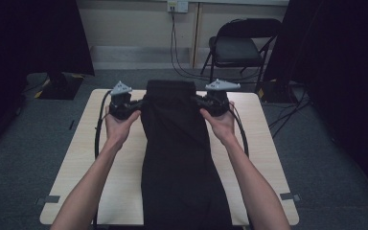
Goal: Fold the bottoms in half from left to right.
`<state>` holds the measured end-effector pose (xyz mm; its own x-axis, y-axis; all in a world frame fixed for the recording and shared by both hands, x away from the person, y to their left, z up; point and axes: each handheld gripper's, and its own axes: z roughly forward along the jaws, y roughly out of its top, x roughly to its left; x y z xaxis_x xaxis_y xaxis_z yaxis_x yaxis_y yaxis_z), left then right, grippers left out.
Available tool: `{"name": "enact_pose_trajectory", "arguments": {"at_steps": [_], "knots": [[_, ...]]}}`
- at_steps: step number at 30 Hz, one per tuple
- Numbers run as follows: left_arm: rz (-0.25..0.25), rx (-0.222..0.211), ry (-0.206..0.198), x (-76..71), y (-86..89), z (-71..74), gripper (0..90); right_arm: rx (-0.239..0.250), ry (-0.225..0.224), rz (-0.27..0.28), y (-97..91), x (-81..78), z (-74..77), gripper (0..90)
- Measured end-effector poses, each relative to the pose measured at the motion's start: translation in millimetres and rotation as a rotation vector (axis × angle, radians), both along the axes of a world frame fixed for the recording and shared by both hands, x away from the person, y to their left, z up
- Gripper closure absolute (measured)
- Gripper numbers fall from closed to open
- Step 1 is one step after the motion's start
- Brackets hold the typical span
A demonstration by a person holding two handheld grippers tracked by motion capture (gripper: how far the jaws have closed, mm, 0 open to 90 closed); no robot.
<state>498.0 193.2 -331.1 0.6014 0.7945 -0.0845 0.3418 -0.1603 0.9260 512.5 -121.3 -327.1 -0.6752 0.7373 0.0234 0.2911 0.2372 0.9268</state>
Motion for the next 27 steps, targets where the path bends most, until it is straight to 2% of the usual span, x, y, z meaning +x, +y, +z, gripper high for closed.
{"name": "enact_pose_trajectory", "arguments": {"at_steps": [2,6,7,8,9,10,11,13,14,15,16,17,18,20,21,22,23,24,27], "knots": [[0.016,-0.007,-0.052,5.5,2.0,30.0,88.5,0.010,-0.032,-0.010,3.8,6.0,22.3,81.9],[0.040,-0.028,-0.130,10.8,1.5,74.6,88.4,0.041,-0.101,-0.030,6.7,15.8,71.2,82.0],[0.051,-0.009,-0.149,12.7,-0.8,89.6,88.3,0.047,-0.123,-0.035,7.1,17.5,81.4,82.1],[0.053,-0.012,-0.171,13.3,-2.7,105.0,88.2,0.058,-0.142,-0.043,7.8,19.2,95.0,82.1],[0.052,-0.053,-0.201,12.0,-5.7,120.5,88.2,0.040,-0.166,-0.058,9.4,20.9,109.5,82.1],[0.057,-0.056,-0.223,10.7,-8.4,128.0,88.2,0.028,-0.193,-0.072,9.9,21.6,127.0,82.1],[0.060,-0.054,-0.241,9.0,-11.5,134.7,88.1,0.051,-0.216,-0.075,6.7,21.0,144.3,82.1],[0.039,-0.053,-0.239,7.2,-14.9,136.0,88.0,0.058,-0.217,-0.082,4.3,20.3,148.7,82.1],[0.036,-0.050,-0.235,5.8,-16.1,132.2,88.0,0.063,-0.214,-0.083,0.4,19.5,147.6,82.1],[0.026,-0.028,-0.226,4.2,-17.9,125.4,88.0,0.074,-0.207,-0.075,-1.9,18.6,143.7,82.1],[0.015,0.003,-0.212,1.8,-18.9,116.8,87.9,0.073,-0.198,-0.068,-4.6,16.4,135.3,82.1],[-0.005,0.009,-0.192,-1.9,-18.7,103.6,87.9,0.058,-0.185,-0.061,-6.9,13.5,124.7,82.0],[-0.020,0.007,-0.174,-4.5,-18.7,95.0,87.9,0.058,-0.164,-0.046,-10.9,8.8,109.2,82.0],[-0.058,-0.012,-0.133,-16.7,-18.0,68.2,87.9,0.059,-0.129,-0.016,-17.5,1.3,86.7,82.0],[-0.082,-0.030,-0.109,-23.7,-18.5,57.0,87.9,0.078,-0.084,0.012,-26.3,-11.6,59.9,82.0],[-0.097,-0.027,-0.105,-29.5,-18.9,49.5,87.9,0.078,-0.084,0.012,-26.3,-11.6,59.9,82.0],[-0.118,-0.022,-0.091,-39.5,-19.8,38.2,87.8,0.081,-0.073,0.023,-29.5,-16.3,52.3,82.0],[-0.135,-0.030,-0.080,-45.8,-19.9,32.0,87.8,0.099,-0.057,0.039,-35.1,-24.9,40.9,82.0],[-0.174,-0.046,-0.056,-72.0,-21.9,14.2,87.7,0.121,-0.025,0.075,-44.5,-46.6,22.1,81.9]]}}
